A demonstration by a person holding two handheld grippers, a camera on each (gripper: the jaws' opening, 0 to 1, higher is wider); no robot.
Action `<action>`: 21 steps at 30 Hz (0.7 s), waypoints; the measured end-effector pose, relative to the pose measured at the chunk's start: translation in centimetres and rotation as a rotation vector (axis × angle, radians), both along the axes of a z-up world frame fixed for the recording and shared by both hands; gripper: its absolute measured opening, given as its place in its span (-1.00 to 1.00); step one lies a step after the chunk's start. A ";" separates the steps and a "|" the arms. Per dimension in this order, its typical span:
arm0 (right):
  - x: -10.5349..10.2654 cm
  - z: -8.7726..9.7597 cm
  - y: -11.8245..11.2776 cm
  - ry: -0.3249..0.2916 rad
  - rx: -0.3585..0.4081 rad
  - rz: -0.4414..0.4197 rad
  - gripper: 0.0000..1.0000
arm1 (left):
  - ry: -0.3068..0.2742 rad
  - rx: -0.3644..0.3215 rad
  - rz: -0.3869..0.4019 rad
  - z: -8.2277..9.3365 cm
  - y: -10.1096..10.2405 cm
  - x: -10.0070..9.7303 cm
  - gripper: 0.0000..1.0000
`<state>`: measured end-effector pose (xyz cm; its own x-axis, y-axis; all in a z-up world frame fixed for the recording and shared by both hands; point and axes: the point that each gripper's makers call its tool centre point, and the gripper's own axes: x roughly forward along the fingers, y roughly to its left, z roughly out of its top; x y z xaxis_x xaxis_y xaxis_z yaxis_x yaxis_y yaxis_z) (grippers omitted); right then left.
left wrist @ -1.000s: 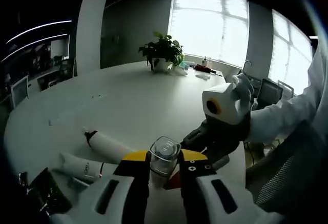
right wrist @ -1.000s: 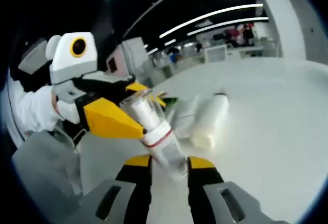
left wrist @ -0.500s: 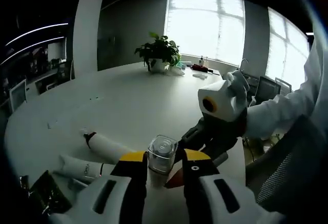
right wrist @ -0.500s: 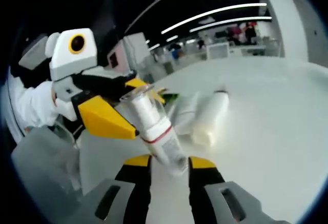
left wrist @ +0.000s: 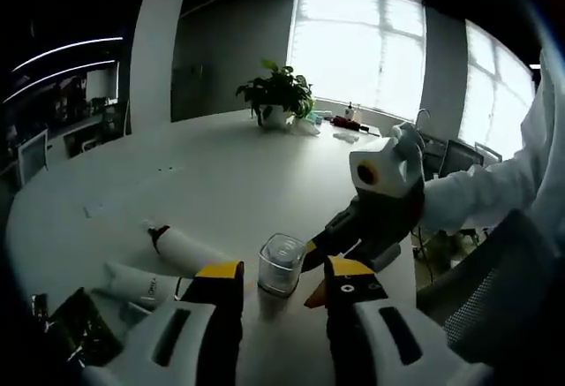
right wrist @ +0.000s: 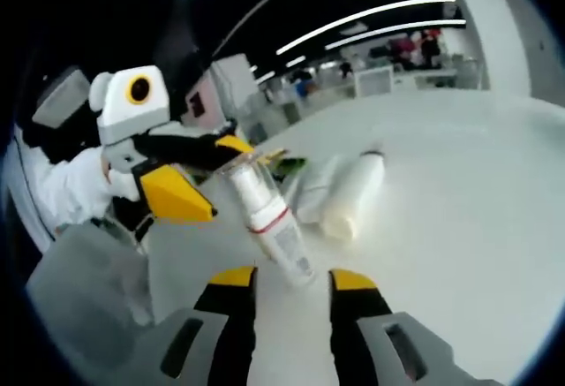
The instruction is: Arrange the skincare products in the storage area until every visible bottle or jar stands upright without overlapping.
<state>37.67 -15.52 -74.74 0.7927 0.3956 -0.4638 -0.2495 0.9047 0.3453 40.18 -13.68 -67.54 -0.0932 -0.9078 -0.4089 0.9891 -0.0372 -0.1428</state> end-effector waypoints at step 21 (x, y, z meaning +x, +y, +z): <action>3.7 1.4 -4.6 0.065 -0.074 -0.109 -0.42 | 0.031 -0.028 0.104 0.2 2.2 2.2 -0.21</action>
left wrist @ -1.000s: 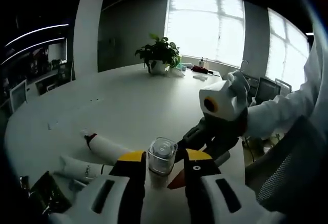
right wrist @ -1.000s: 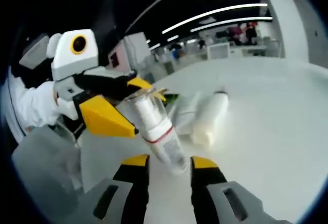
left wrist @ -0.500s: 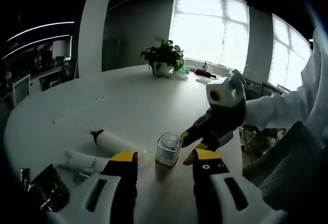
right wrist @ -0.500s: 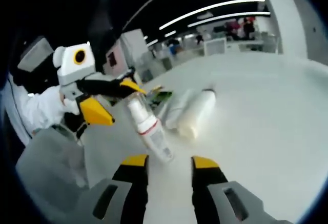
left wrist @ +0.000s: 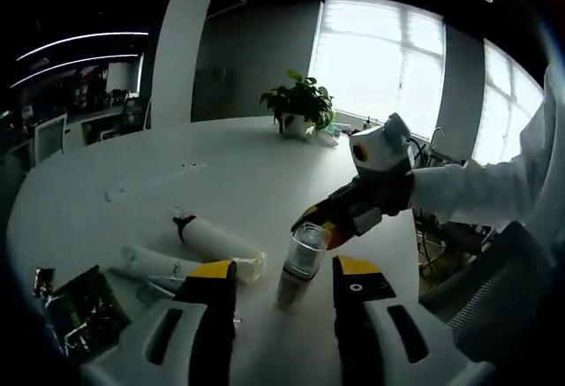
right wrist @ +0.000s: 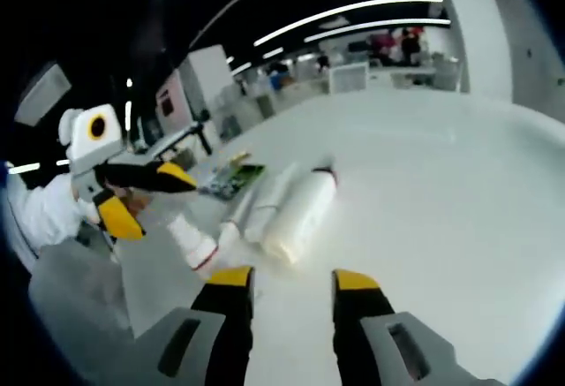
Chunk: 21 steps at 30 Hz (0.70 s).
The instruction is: Arrange the skincare products in the storage area until every visible bottle or jar stands upright without overlapping.
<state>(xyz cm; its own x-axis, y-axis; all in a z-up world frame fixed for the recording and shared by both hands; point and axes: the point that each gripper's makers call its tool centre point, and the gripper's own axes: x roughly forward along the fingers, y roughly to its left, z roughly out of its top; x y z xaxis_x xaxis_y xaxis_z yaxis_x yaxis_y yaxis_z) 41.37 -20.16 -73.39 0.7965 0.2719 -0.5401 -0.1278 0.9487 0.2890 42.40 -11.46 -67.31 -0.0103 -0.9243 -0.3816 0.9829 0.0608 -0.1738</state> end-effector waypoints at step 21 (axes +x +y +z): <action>8.2 -0.8 0.3 0.255 -0.045 0.014 -0.32 | 0.025 -0.008 0.019 -1.2 0.8 -0.6 -0.26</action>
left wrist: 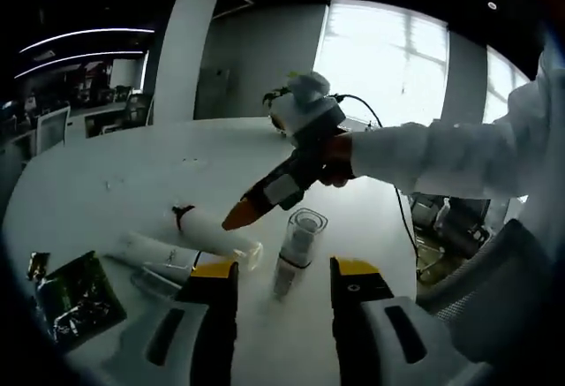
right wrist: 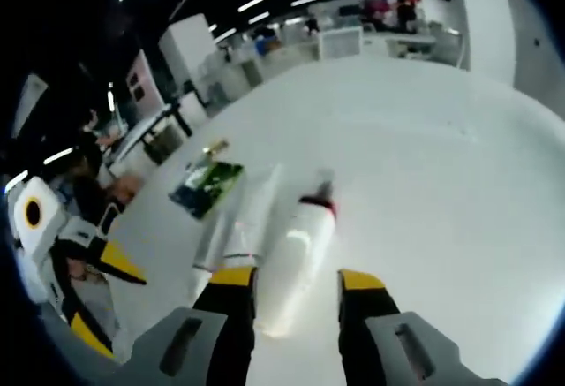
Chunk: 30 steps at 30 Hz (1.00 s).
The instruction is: Arrange the skincare products in the storage area until every visible bottle or jar stands upright without overlapping.
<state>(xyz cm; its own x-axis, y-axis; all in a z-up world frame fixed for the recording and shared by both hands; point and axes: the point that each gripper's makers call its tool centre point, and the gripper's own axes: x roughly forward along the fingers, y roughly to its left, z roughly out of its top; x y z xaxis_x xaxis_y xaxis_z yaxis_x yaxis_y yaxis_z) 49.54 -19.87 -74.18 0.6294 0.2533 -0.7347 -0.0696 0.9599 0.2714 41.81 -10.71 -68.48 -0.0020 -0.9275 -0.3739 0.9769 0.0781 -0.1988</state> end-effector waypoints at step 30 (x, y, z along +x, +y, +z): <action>5.3 -4.0 -0.5 0.401 -0.248 0.056 -0.18 | 0.001 -0.041 0.050 1.1 1.3 1.3 -0.26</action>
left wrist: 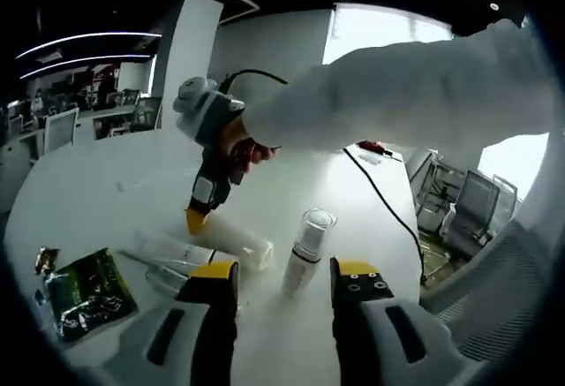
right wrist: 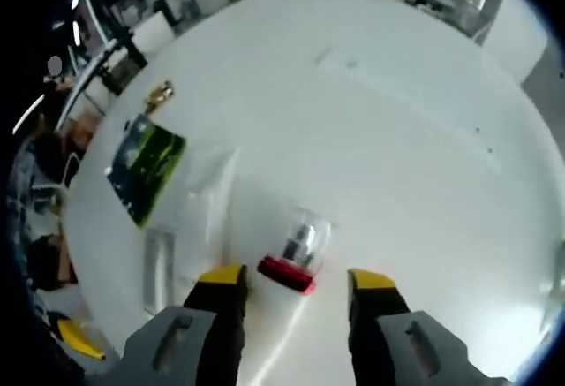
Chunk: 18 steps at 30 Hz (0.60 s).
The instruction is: Arrange the skincare products in the storage area until every visible bottle or jar stands upright without overlapping.
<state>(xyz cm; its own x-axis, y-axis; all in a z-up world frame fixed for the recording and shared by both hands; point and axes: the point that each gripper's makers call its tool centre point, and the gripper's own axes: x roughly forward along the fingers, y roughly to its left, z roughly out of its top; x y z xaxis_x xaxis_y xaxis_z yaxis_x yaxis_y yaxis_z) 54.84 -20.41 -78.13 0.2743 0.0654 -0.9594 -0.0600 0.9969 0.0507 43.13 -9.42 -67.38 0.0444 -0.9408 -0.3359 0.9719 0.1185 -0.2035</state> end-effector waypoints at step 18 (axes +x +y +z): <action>-0.3 -1.3 0.2 0.202 -0.069 -0.090 -0.17 | 0.009 -0.042 0.020 1.0 0.3 0.5 -0.26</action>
